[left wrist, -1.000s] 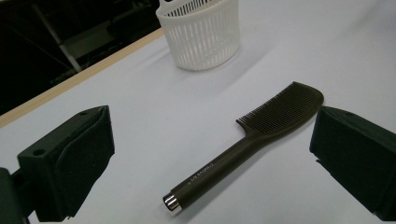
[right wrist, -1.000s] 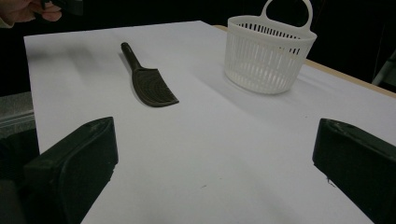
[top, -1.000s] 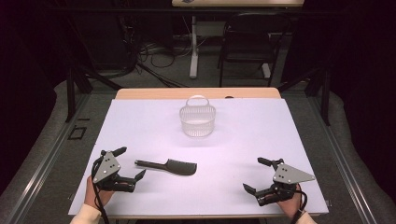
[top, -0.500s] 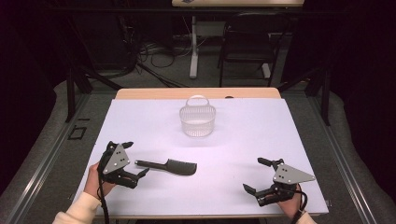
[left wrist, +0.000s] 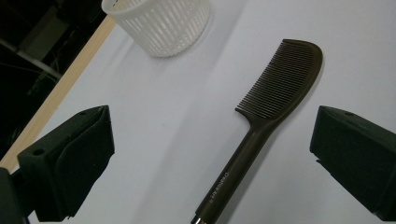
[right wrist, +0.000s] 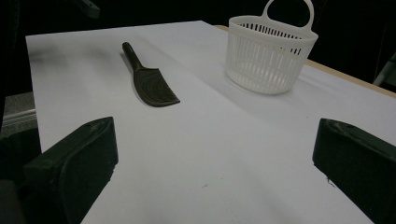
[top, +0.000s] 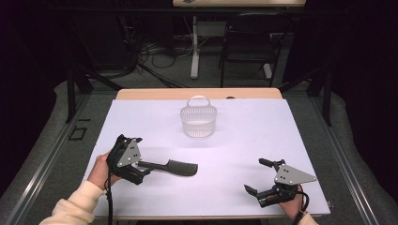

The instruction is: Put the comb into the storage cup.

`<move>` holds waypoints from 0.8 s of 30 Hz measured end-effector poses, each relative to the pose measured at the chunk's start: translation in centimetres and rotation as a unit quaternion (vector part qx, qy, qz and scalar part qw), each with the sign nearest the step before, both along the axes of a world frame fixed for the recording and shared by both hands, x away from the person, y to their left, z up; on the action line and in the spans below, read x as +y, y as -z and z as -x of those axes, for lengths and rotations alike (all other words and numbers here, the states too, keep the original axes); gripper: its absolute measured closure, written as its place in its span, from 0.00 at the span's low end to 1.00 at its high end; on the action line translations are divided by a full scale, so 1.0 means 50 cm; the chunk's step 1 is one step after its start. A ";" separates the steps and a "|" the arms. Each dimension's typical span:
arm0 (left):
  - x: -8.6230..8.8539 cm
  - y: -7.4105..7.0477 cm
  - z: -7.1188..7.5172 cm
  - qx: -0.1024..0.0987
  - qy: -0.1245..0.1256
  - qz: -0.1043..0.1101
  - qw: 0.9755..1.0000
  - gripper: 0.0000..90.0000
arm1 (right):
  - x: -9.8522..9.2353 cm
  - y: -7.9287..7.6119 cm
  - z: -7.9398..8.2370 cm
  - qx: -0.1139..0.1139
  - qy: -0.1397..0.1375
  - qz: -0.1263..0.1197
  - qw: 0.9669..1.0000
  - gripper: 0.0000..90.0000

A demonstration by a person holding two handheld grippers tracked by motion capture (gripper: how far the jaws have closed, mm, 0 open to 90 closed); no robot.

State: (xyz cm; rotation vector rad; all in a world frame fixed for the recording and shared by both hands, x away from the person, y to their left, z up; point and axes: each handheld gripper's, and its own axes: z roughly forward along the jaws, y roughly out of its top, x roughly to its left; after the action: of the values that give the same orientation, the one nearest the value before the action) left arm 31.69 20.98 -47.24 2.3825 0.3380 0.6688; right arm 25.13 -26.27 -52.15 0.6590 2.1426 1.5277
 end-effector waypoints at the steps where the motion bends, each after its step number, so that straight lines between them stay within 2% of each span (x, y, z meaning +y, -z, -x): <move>1: -0.004 -0.001 -0.002 0.000 0.002 -0.004 1.000 0.00 | 0.000 0.000 0.000 0.000 -0.001 0.000 1.000 0.00; 5: -0.015 -0.002 -0.011 0.005 0.022 -0.037 0.999 0.00 | 0.000 0.000 0.000 0.003 -0.001 0.002 1.000 0.00; 8: -0.023 0.001 -0.018 0.013 0.033 -0.051 0.998 0.00 | 0.000 0.000 0.000 0.002 -0.001 0.002 1.000 0.00; 12: -0.036 0.006 -0.026 0.021 0.049 -0.071 0.996 0.00 | 0.000 0.001 -0.001 0.004 -0.001 0.003 1.000 0.00; 14: -0.041 0.008 -0.031 0.025 0.054 -0.088 0.994 0.00 | 0.000 0.001 -0.001 0.003 -0.001 0.001 1.000 0.00; 17: -0.047 0.012 -0.035 0.029 0.056 -0.095 0.993 0.00 | 0.000 0.002 -0.001 0.004 -0.001 0.000 1.000 0.00; 18: -0.051 0.013 -0.040 0.035 0.061 -0.102 0.992 0.00 | 0.000 0.002 -0.002 0.003 -0.002 0.001 1.000 0.00; 21: -0.055 0.016 -0.044 0.039 0.063 -0.106 0.992 0.00 | 0.001 0.002 -0.002 0.004 -0.003 0.002 1.000 0.00; 22: -0.058 0.018 -0.048 0.045 0.066 -0.119 0.990 0.00 | 0.001 0.002 -0.002 0.004 -0.002 0.002 1.000 0.00; 24: -0.062 0.020 -0.052 0.048 0.072 -0.128 0.988 0.00 | 0.001 0.002 -0.001 0.004 -0.002 0.002 1.000 0.00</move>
State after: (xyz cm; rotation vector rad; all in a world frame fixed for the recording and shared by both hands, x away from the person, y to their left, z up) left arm 34.29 17.88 -48.23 2.6600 0.1233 0.5598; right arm 25.19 -26.24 -52.24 0.6613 2.1548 1.5242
